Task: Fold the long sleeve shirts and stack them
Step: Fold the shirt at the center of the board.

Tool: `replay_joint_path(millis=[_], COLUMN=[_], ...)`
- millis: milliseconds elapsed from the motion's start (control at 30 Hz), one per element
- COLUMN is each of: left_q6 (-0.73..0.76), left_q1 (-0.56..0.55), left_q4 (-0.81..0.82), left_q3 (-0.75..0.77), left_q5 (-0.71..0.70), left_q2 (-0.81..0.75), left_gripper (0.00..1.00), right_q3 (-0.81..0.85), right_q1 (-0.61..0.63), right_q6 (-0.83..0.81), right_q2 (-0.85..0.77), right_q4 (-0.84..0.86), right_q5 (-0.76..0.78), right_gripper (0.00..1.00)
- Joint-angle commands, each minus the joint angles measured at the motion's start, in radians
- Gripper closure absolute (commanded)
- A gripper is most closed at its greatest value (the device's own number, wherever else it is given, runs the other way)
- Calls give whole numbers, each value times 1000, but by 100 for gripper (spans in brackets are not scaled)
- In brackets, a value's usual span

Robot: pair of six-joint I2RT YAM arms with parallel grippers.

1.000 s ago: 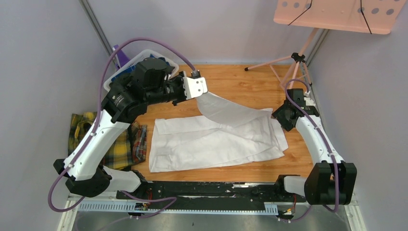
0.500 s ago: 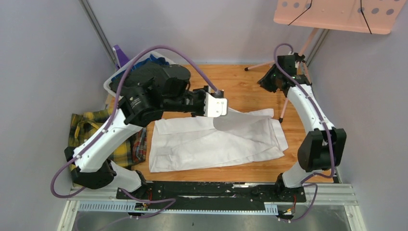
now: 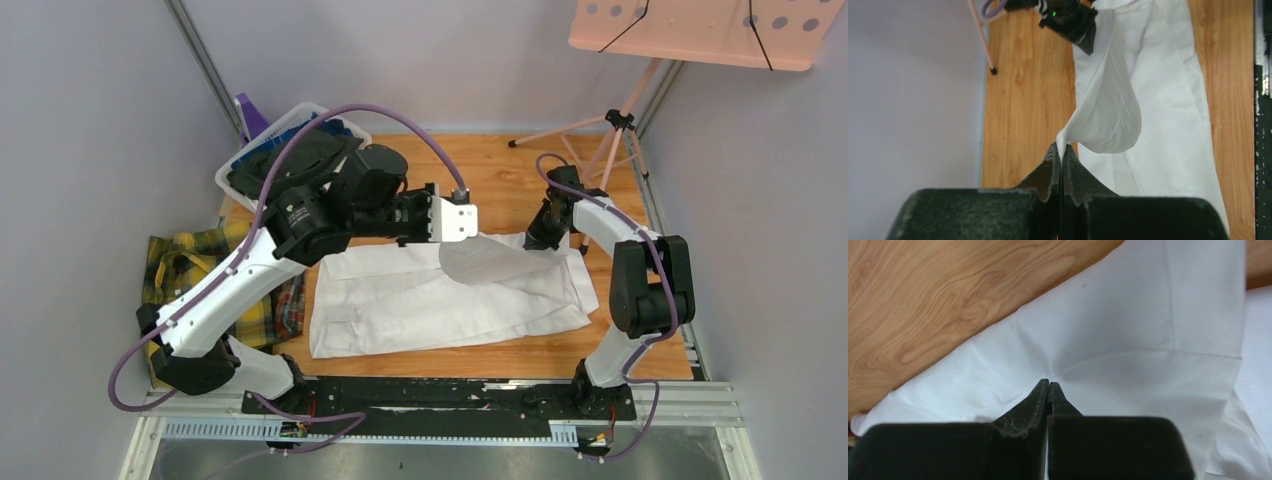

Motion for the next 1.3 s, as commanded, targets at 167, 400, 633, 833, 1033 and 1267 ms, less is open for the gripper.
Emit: replay_joint_path(millis=[167,400,633,833,1033,1267], left_q6=[-174,-214,-209,-233,-232,-184], left_q1=[324,420,466,475,478,503], left_q4=[23,103,30,-3,101,227], left_q3=[-276,-580,-609,-634,-783,-871], left_q5=[-34,-61,-32,-22,-65,-159], left_q2=[-151,-215,-137,-128,-111,-33], left_gripper=[100,100,100,100,100,68], right_q3=[48,103,170,208,269,300], right_q1=[-9,-6,7,26,75,133], right_q6=[6,-6,-40,-53,-48,-48], right_q2=[44,34,57,83,52,-18], right_q4=[-8,-47,-82,-105,-141,-164], right_q5=[111,160,209,256,349,470], right_gripper=[100,100,100,100,91,76])
